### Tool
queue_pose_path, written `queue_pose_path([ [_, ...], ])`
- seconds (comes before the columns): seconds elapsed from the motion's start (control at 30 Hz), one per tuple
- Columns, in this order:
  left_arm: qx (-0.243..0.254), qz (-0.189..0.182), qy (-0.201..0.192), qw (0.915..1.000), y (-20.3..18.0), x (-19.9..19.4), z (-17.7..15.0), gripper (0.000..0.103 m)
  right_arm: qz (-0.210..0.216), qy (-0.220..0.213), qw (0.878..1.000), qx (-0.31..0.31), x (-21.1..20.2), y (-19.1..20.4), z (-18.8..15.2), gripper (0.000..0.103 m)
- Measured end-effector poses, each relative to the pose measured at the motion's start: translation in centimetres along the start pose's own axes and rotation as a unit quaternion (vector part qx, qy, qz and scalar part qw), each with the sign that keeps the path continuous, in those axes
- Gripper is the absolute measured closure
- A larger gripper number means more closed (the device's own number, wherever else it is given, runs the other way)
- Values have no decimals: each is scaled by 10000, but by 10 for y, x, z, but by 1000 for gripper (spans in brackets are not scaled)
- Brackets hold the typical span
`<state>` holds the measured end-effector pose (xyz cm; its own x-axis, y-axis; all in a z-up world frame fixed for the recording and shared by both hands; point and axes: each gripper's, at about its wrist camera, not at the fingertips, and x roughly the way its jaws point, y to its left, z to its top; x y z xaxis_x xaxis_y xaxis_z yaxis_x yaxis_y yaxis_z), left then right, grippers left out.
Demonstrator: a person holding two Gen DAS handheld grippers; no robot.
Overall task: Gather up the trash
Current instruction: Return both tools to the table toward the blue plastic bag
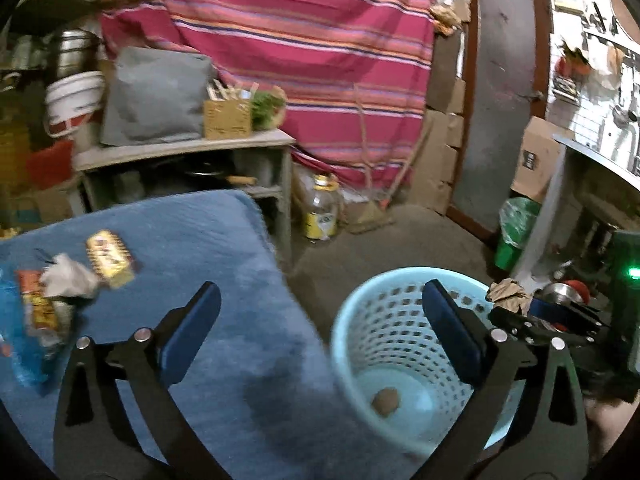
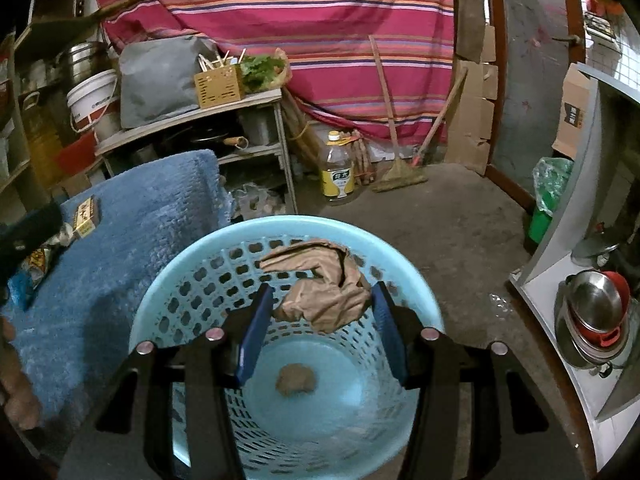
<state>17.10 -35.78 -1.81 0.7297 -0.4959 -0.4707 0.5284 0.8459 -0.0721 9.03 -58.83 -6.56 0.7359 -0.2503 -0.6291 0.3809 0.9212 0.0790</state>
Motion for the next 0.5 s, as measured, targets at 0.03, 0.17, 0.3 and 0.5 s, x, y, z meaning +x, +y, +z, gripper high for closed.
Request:
queue_pose_path([
  [0.03, -18, 43, -24, 10000, 5, -5, 1, 6, 31, 10, 10000, 9, 3, 3, 1, 50],
  [0.17, -117, 321, -140, 9993, 31, -33, 0, 6, 49, 18, 10000, -61, 10, 21, 4, 45],
  [0.3, -132, 677, -310, 9971, 57, -60, -5, 6, -78, -188, 9996, -203, 8, 37, 6, 19],
  [0.5, -464, 834, -442, 9945, 100, -90, -9, 6, -190, -258, 9991, -278, -2, 65, 9, 18],
])
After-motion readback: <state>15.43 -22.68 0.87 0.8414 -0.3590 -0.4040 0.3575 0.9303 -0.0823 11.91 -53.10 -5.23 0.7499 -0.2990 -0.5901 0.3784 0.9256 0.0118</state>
